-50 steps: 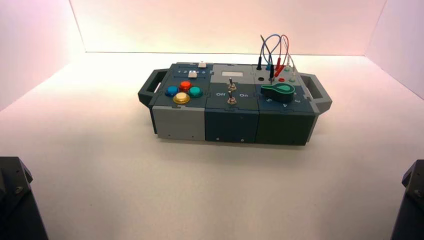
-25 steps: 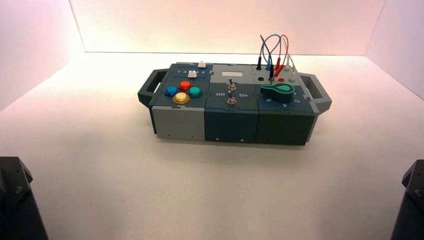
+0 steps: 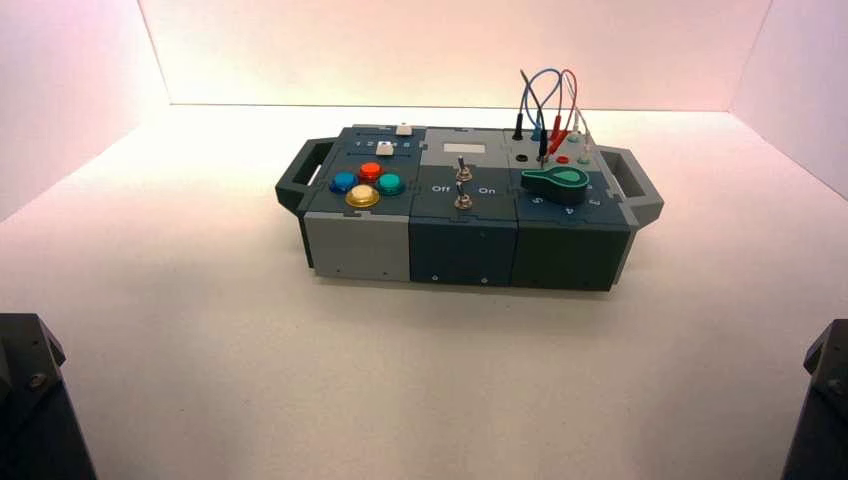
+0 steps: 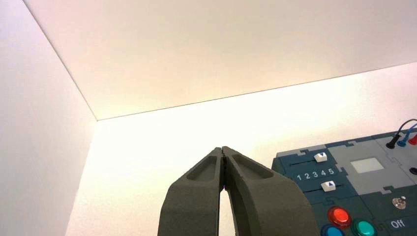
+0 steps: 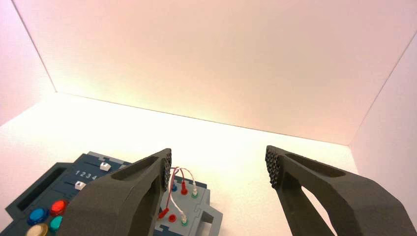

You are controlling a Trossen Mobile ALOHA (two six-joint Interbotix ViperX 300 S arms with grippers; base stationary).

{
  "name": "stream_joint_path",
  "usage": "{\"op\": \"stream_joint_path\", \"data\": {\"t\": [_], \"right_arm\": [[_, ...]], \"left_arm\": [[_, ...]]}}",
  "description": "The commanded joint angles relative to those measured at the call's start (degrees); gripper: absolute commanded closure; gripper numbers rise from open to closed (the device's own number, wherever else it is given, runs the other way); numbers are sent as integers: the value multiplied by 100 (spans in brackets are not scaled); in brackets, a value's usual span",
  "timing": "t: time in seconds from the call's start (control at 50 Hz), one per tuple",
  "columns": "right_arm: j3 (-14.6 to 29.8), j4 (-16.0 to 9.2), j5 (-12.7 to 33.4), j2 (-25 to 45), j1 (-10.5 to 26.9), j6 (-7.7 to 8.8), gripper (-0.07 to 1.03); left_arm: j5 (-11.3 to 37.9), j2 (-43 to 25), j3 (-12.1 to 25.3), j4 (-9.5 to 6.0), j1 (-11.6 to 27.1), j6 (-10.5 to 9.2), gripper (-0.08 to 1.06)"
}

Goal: Close right gripper.

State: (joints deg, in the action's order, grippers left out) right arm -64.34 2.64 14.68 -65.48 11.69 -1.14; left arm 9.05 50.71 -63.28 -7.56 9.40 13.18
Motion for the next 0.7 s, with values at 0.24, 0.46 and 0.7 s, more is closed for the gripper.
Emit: {"op": "stream_joint_path", "data": {"t": [0.24, 0.46, 0.7], "right_arm": [[123, -26, -79, 70, 18, -18, -3], [123, -26, -123, 141, 18, -18, -3], [132, -26, -123, 167, 18, -18, -3]], "left_arm": [[-79, -44, 202, 18, 9, 26, 101], [-105, -79, 246, 18, 9, 79, 101], [-105, -88, 246, 9, 9, 88, 101]]}}
